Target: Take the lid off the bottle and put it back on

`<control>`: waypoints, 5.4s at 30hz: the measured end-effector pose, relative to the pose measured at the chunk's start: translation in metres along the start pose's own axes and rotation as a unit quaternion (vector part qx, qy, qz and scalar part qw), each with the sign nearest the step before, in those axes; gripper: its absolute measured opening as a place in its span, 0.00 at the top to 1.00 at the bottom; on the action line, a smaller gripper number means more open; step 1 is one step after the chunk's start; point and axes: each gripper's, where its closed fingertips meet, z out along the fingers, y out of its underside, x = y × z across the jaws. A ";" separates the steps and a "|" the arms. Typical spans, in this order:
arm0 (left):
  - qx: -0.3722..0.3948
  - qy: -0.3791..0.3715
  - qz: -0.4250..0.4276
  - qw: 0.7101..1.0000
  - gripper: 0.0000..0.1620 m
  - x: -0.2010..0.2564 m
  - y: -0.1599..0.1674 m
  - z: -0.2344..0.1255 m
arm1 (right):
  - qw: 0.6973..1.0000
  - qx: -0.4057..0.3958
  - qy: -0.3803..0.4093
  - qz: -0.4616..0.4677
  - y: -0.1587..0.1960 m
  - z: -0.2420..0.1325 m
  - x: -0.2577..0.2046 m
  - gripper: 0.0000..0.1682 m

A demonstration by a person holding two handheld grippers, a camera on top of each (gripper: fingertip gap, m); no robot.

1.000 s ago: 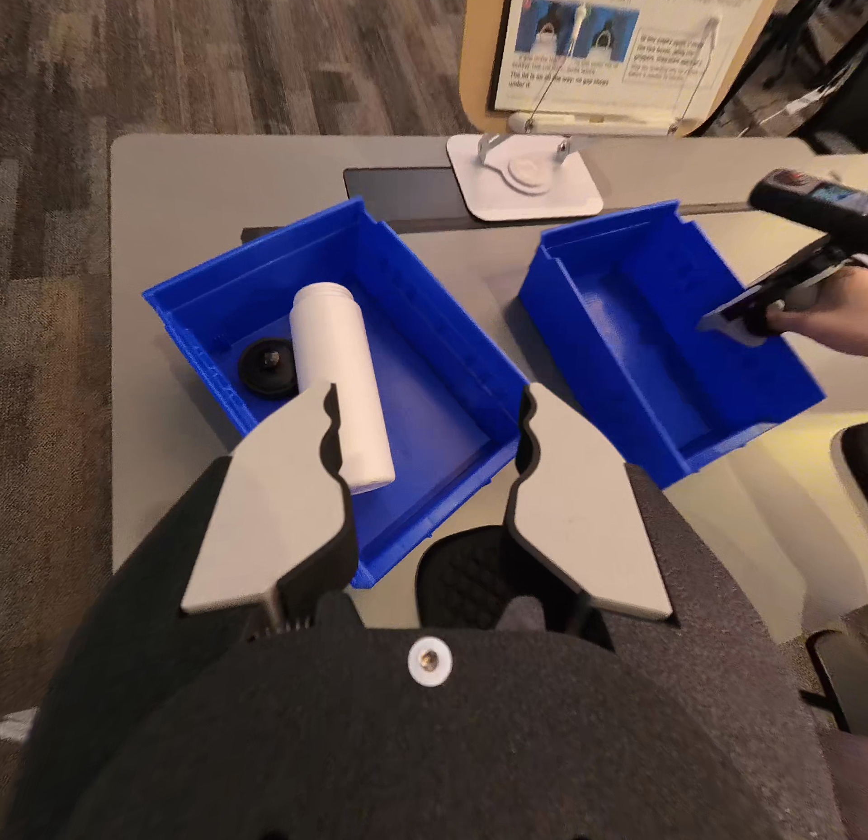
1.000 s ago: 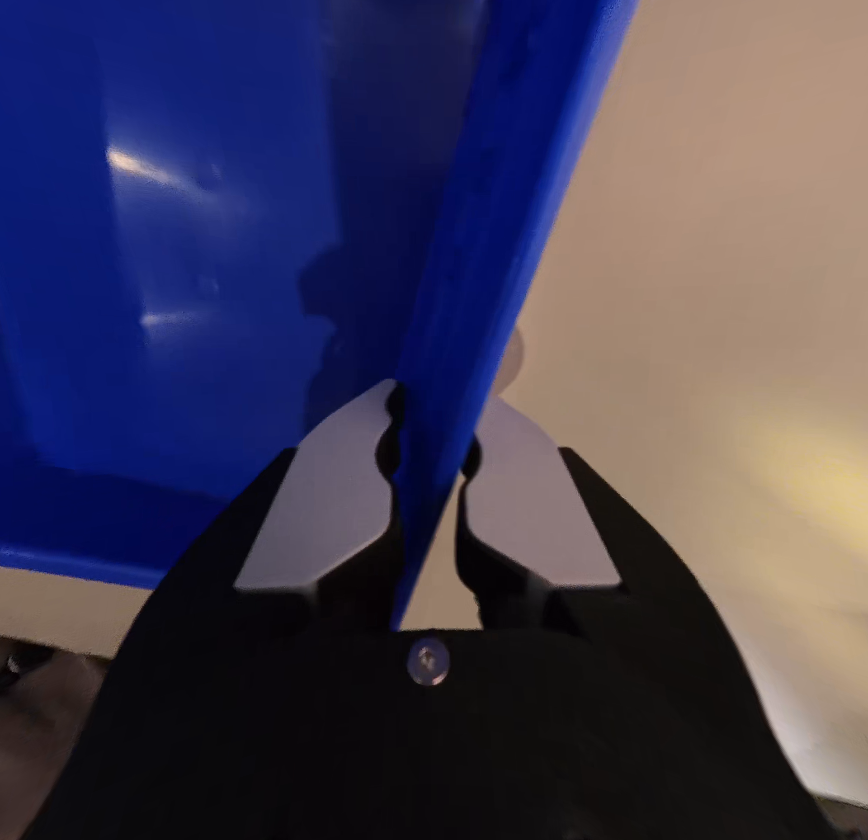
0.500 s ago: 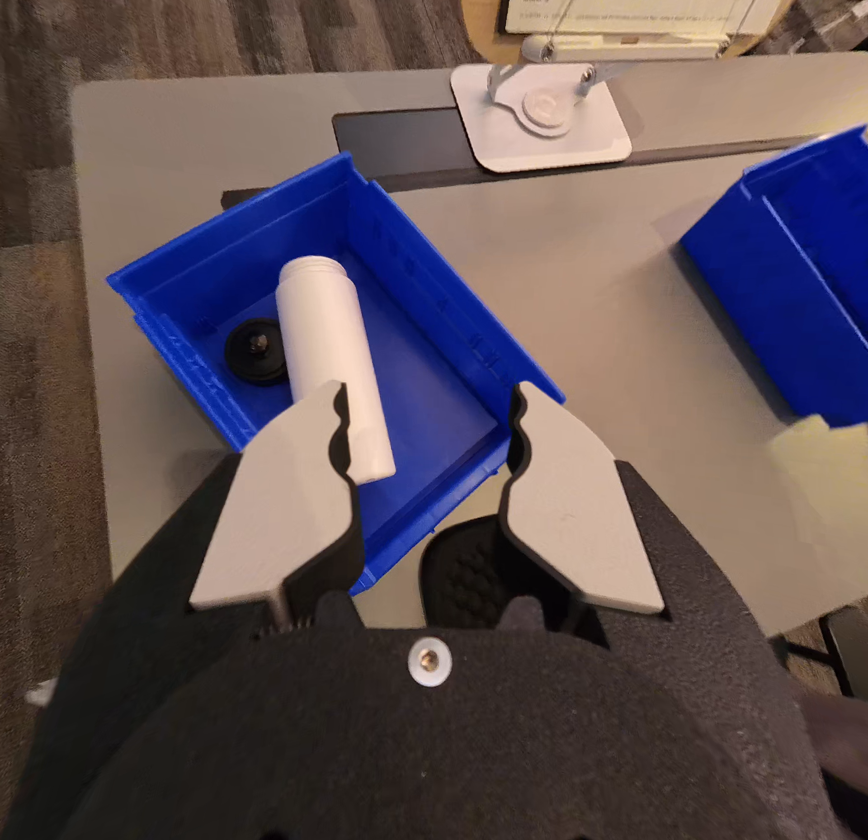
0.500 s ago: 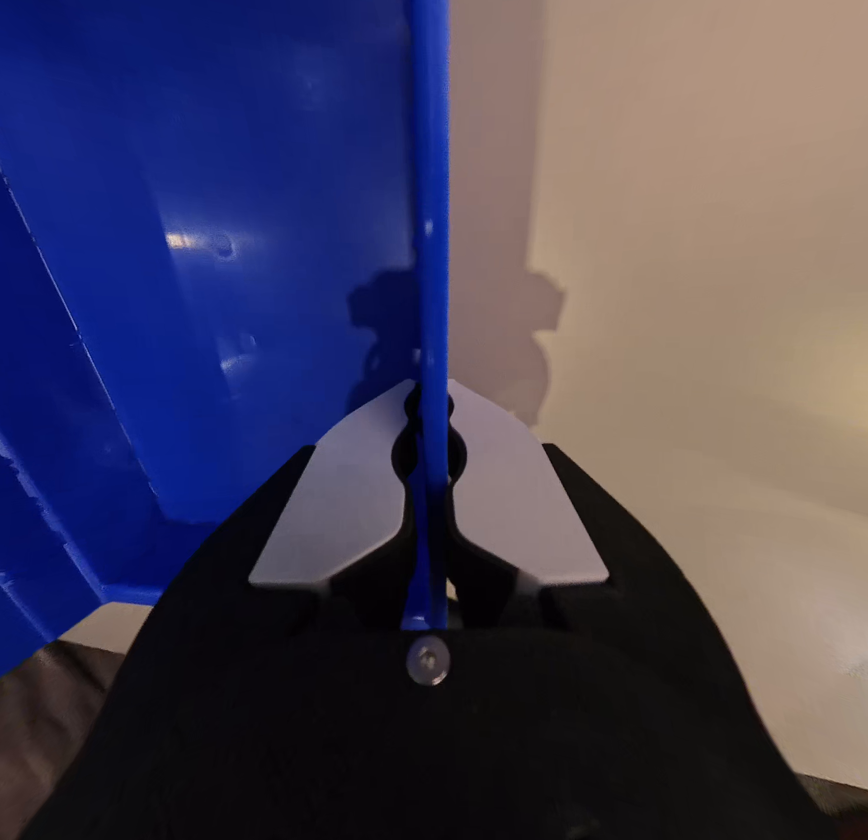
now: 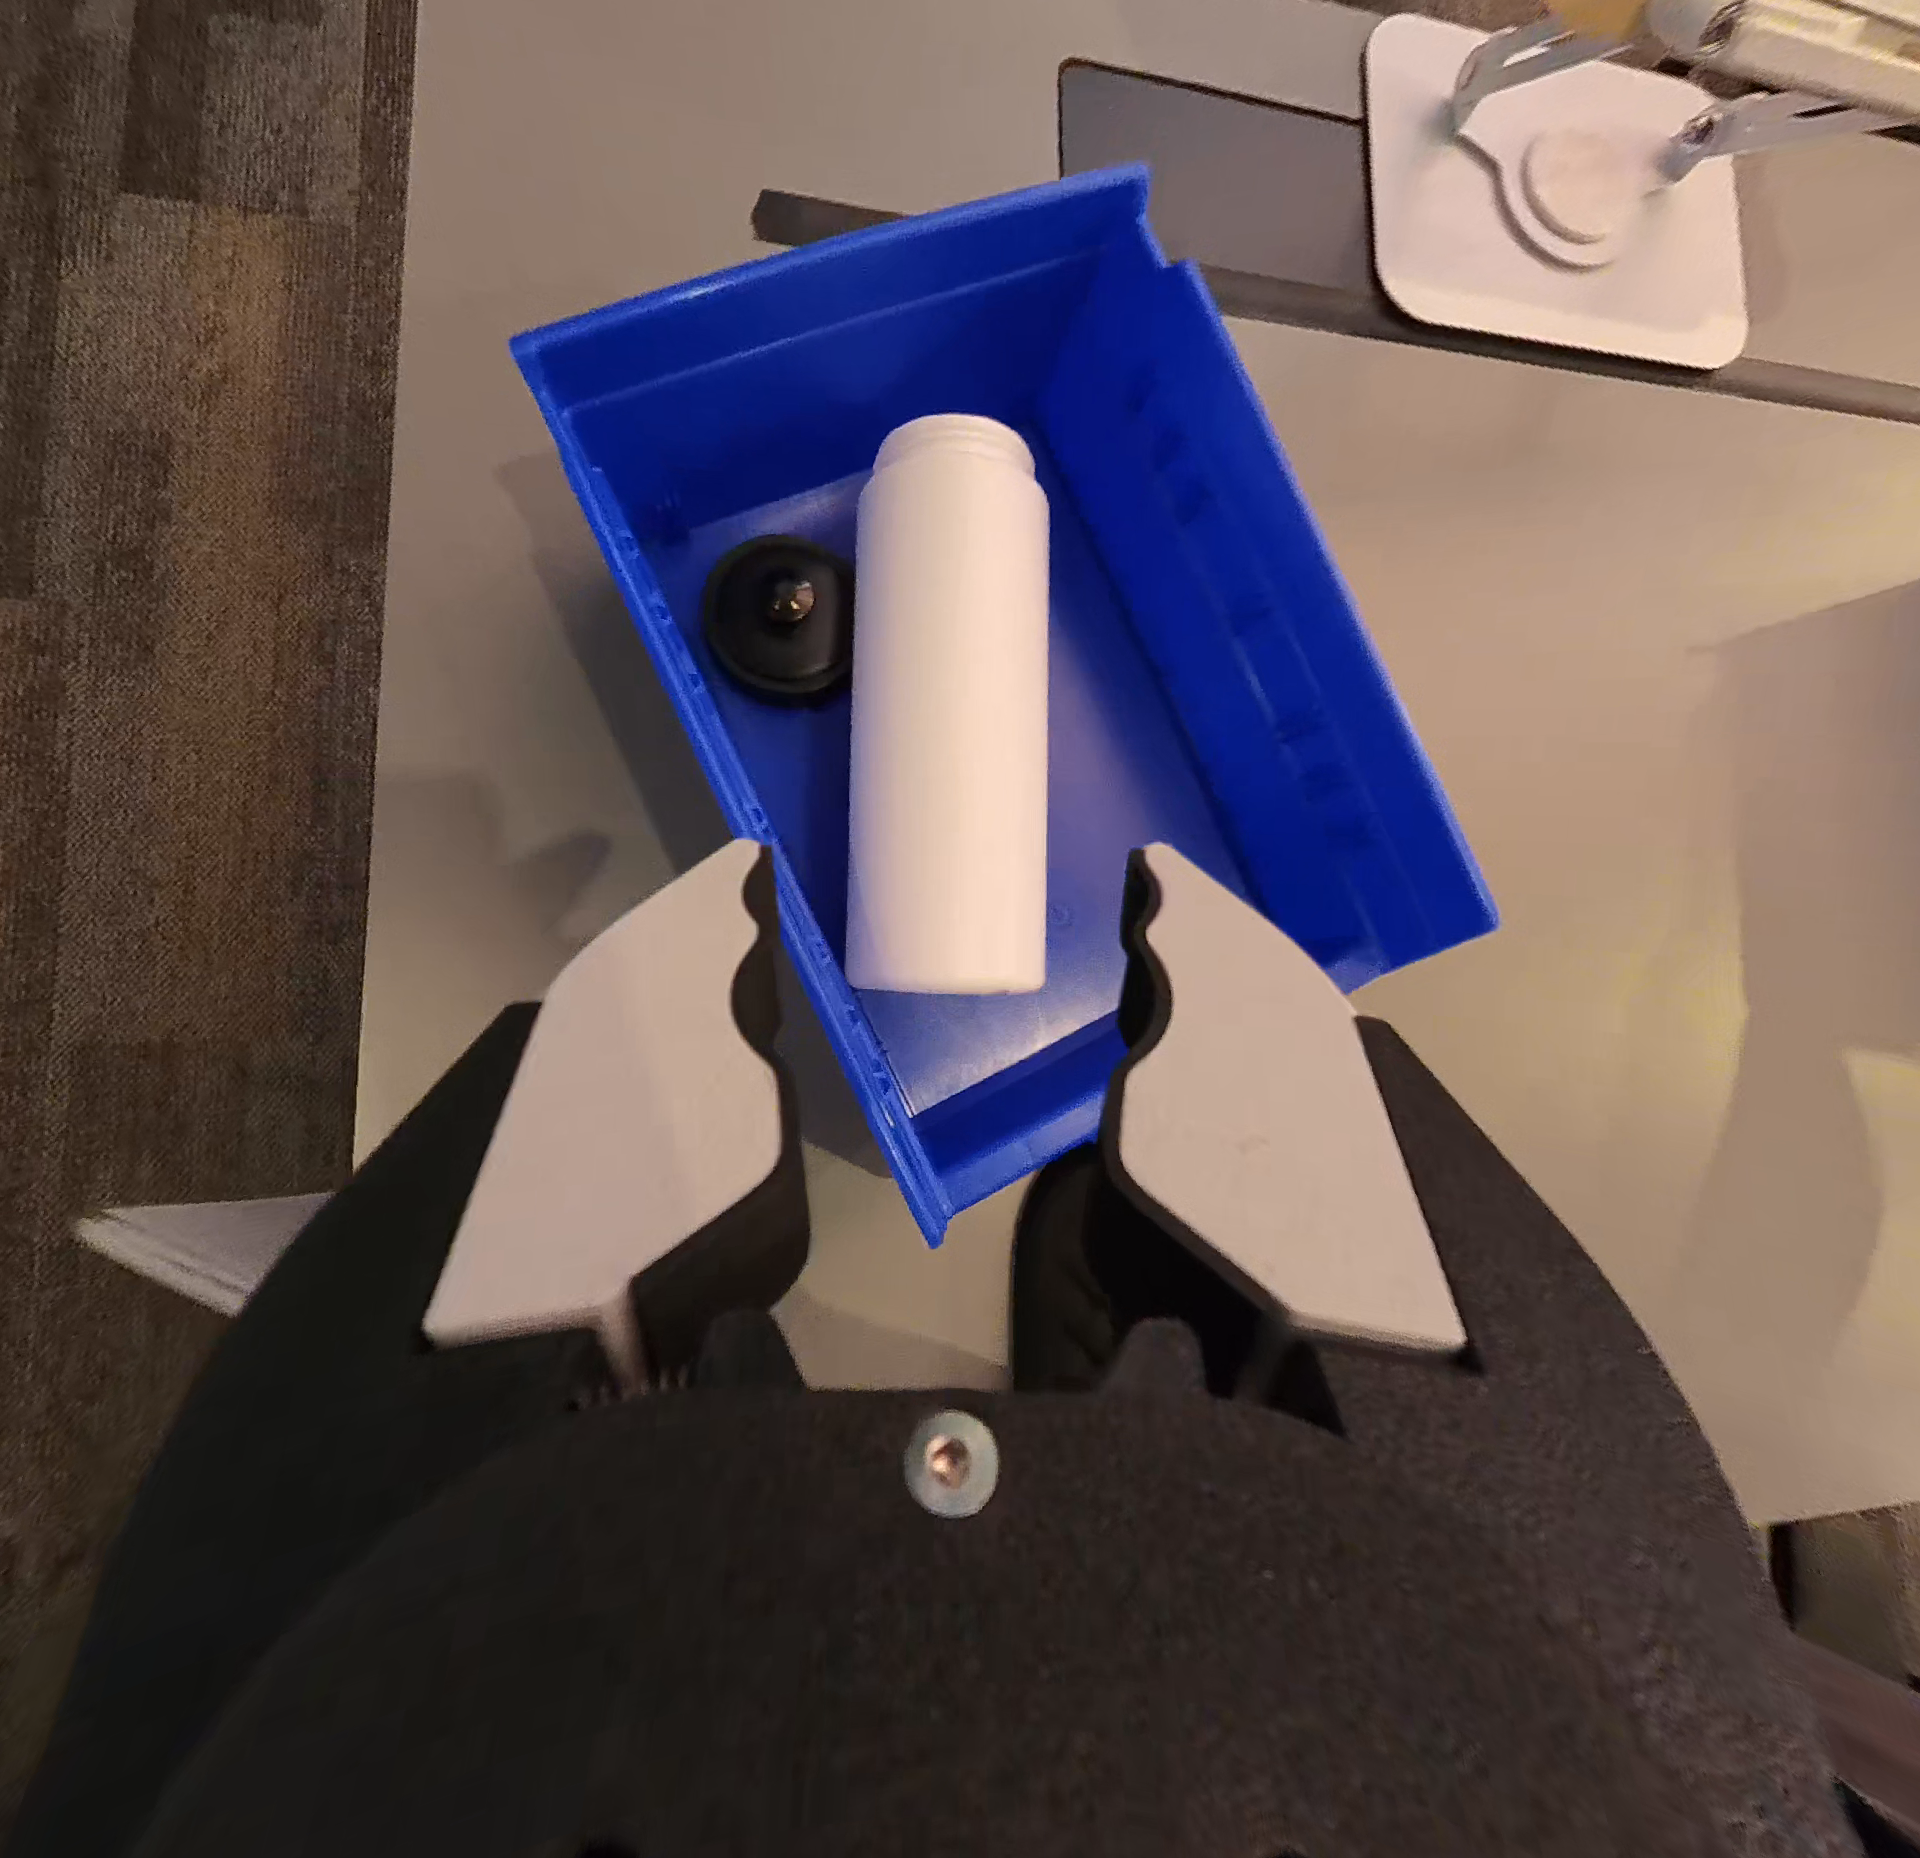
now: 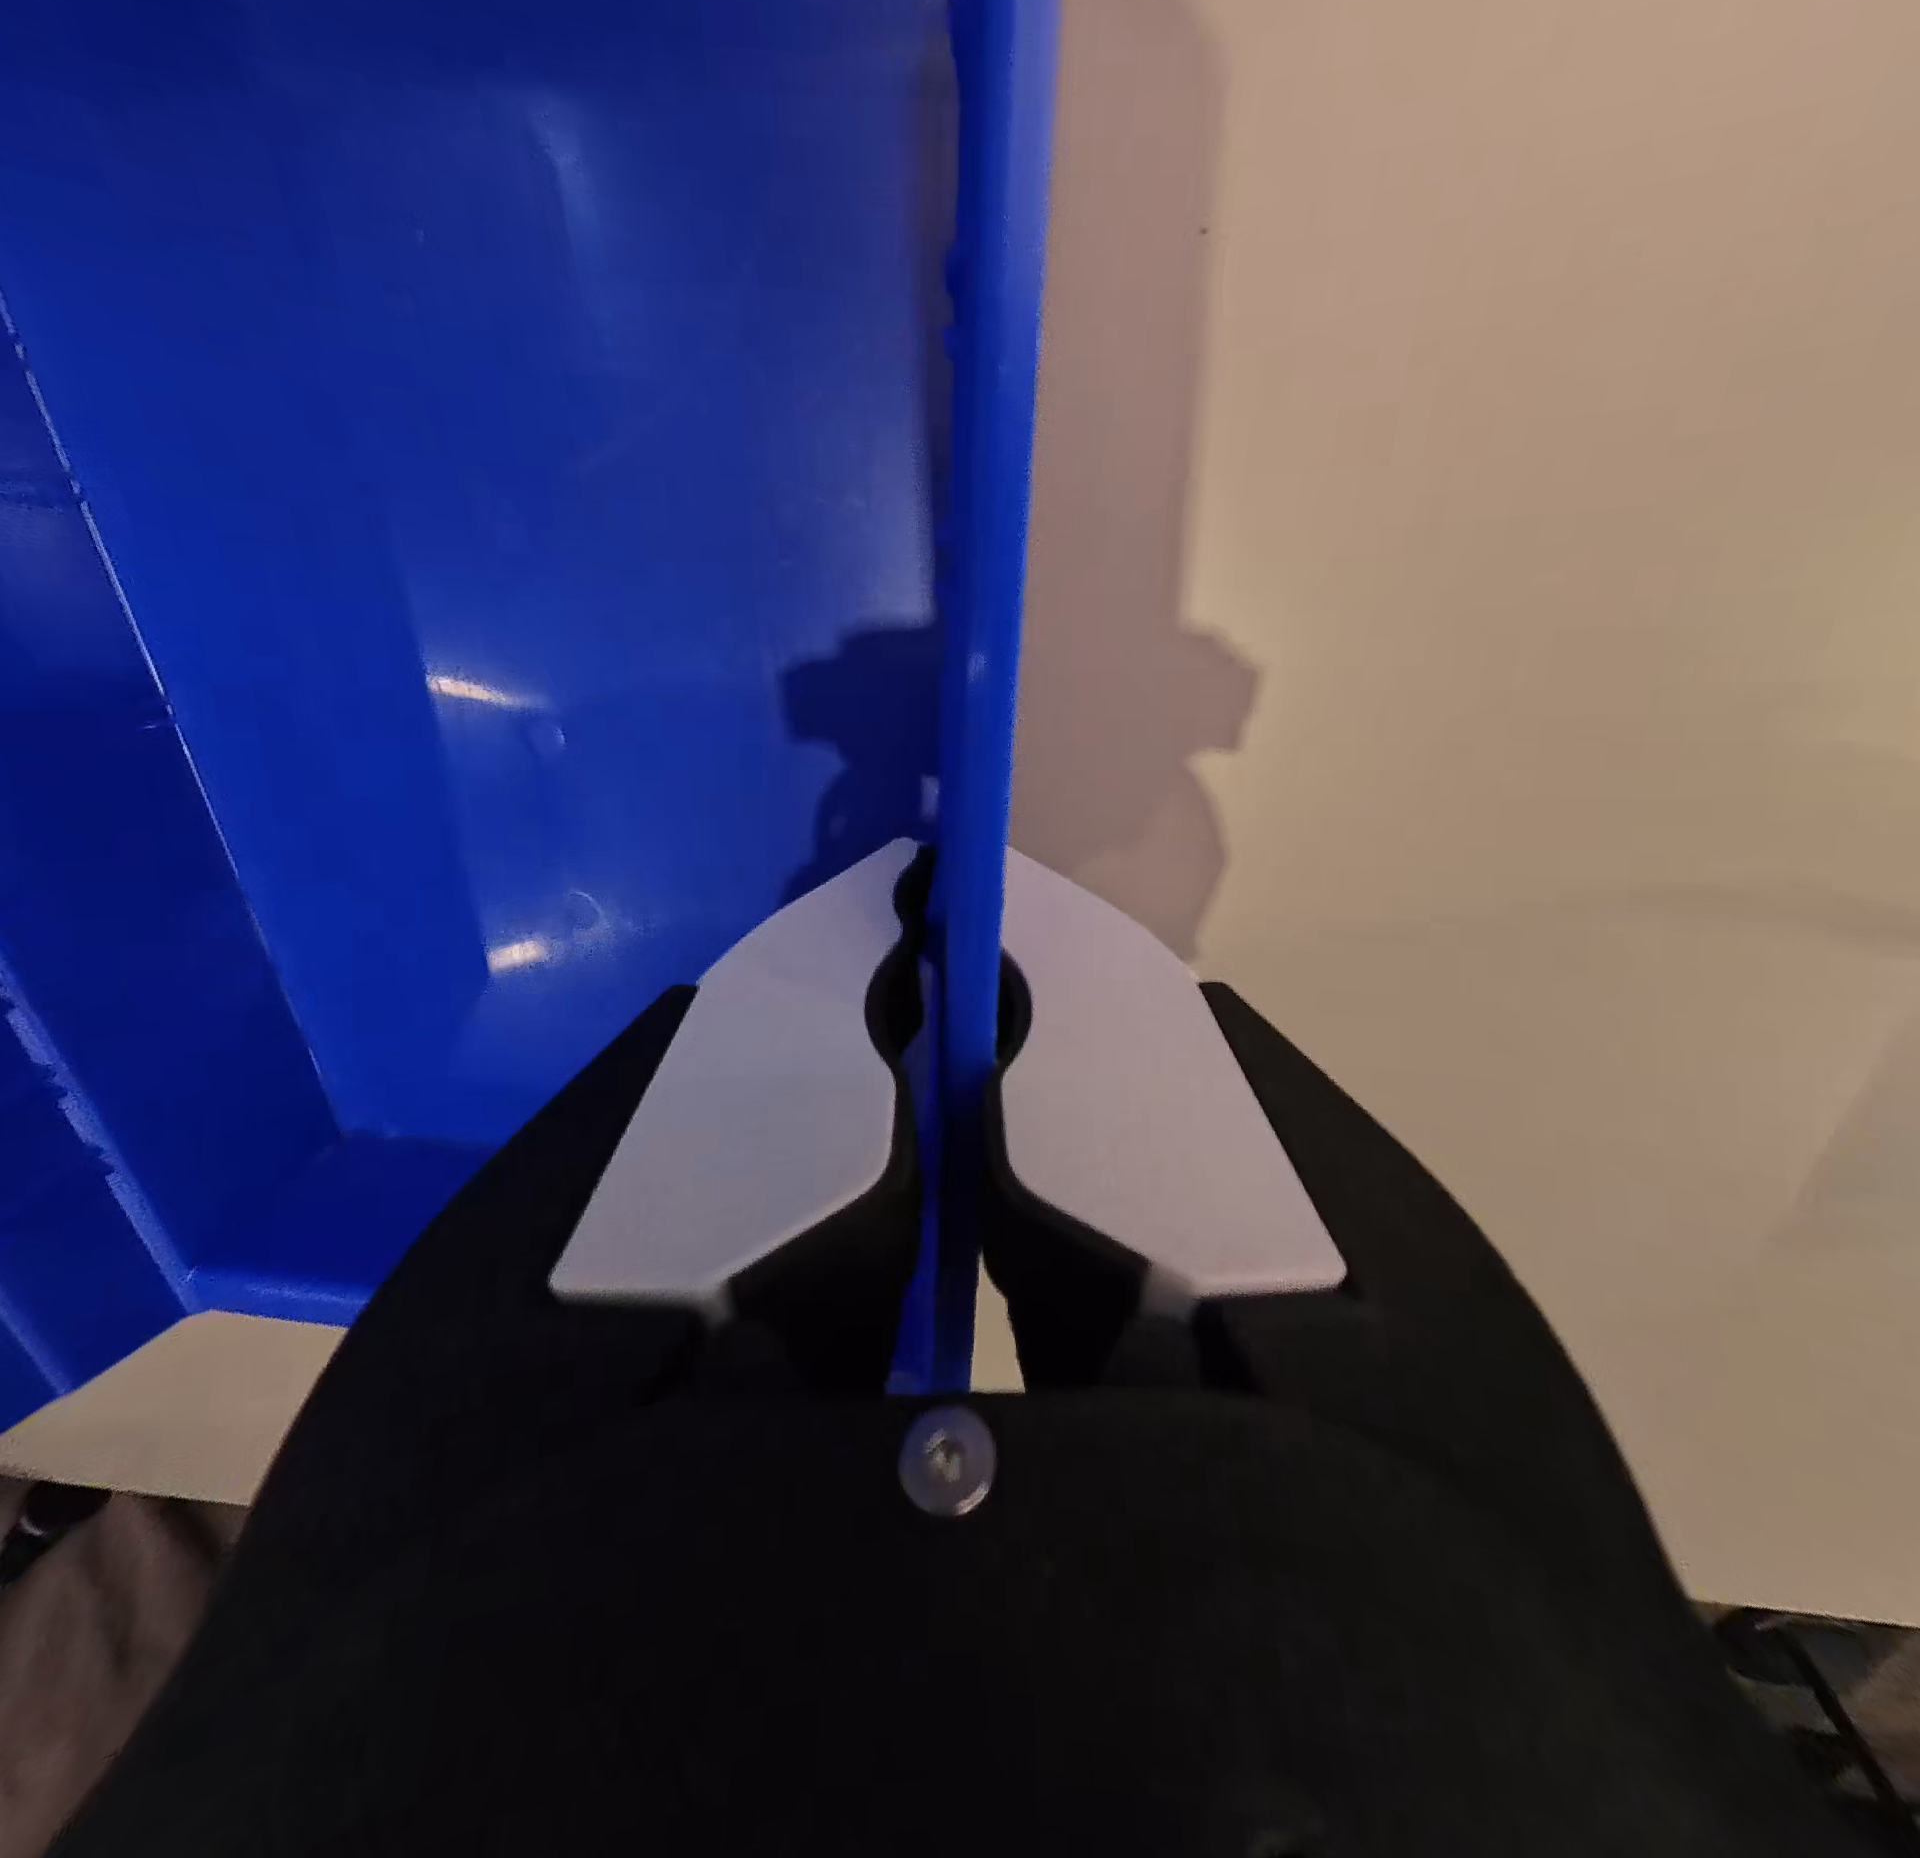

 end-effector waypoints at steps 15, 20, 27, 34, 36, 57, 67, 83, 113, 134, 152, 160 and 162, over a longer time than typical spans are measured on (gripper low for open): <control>-0.088 -0.055 -0.013 0.995 0.52 -0.042 0.011 0.053 | 0.962 0.225 0.151 -0.044 -0.035 -0.081 0.013 0.81; -0.163 -0.067 -0.050 0.983 0.53 -0.056 0.038 0.067 | 0.903 0.413 0.087 -0.078 -0.052 -0.176 -0.053 0.77; -0.217 -0.069 -0.045 0.973 0.56 -0.053 0.057 0.084 | 0.858 0.485 -0.061 -0.157 -0.048 -0.202 -0.141 0.75; -0.285 -0.077 -0.049 0.954 0.63 -0.059 0.078 0.102 | 0.874 0.443 -0.062 -0.189 -0.052 -0.174 -0.158 0.75; -0.309 -0.083 -0.033 0.947 0.73 -0.063 0.086 0.105 | 0.875 0.439 -0.067 -0.192 -0.052 -0.171 -0.162 0.75; -0.204 0.001 0.198 0.959 0.95 -0.034 0.032 0.152 | 0.899 0.344 -0.053 -0.265 -0.050 -0.111 -0.206 0.75; -0.035 -0.014 0.194 0.980 0.81 -0.014 -0.027 0.118 | 0.901 0.339 -0.036 -0.270 -0.049 -0.108 -0.206 0.75; -0.139 0.010 0.351 0.926 0.54 0.051 0.016 0.152 | 0.902 0.330 -0.035 -0.275 -0.044 -0.107 -0.206 0.75; -0.207 -0.053 0.371 0.904 0.52 0.063 0.024 0.196 | 0.911 0.275 -0.006 -0.308 -0.040 -0.081 -0.209 0.75; 0.210 0.163 0.259 0.929 0.52 0.147 -0.090 0.084 | 0.911 0.261 -0.003 -0.320 -0.038 -0.073 -0.213 0.75; 0.286 0.384 0.250 0.842 0.53 0.300 -0.057 0.044 | 0.898 0.277 -0.001 -0.343 -0.036 -0.080 -0.226 0.75; 0.237 0.327 0.258 0.878 0.53 0.338 -0.015 0.118 | 0.897 0.284 0.001 -0.340 -0.035 -0.086 -0.221 0.75; 0.240 0.319 0.245 0.883 0.53 0.339 -0.012 0.124 | 0.897 0.286 0.000 -0.338 -0.036 -0.087 -0.219 0.75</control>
